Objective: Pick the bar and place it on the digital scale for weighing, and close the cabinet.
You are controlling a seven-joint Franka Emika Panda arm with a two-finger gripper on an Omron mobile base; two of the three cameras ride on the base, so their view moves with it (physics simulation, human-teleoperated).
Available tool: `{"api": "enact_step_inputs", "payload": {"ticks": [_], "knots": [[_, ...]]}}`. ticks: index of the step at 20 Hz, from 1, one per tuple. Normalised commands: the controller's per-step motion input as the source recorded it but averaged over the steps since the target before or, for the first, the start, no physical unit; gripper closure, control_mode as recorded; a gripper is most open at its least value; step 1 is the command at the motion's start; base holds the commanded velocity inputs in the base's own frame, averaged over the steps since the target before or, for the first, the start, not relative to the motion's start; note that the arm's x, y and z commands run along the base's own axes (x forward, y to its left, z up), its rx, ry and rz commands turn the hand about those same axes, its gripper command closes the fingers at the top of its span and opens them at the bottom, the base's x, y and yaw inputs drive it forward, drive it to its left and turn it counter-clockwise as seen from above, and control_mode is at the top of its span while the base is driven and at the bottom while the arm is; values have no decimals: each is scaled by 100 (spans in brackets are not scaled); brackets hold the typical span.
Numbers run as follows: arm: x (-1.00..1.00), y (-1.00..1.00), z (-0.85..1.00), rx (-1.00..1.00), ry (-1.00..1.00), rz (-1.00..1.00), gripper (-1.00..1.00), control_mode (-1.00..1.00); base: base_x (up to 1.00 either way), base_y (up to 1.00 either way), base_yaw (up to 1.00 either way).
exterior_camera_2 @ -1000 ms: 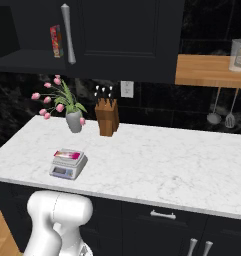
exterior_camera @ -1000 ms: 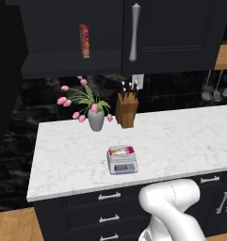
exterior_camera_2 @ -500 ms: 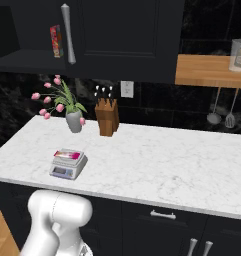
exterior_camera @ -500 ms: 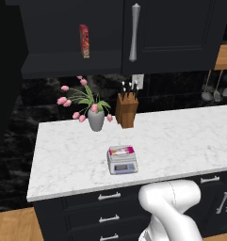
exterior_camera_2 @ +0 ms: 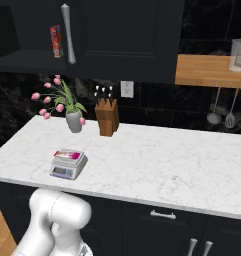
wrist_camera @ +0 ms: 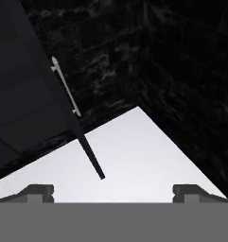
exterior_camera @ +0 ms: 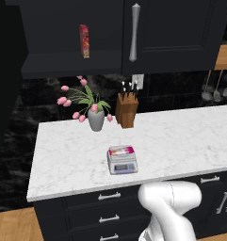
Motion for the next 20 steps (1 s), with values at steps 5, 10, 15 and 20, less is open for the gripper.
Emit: {"api": "enact_step_inputs", "payload": {"ticks": [5,10,15,20], "knots": [[100,88,-29,8,1,-19,-100,-100,0,0,0],[100,67,0,0,16,-15,-100,-100,0,0,0],[100,97,-11,-8,10,-11,-100,-100,0,0,0],[100,99,-1,-4,4,-12,-100,-100,0,0,0]]}}
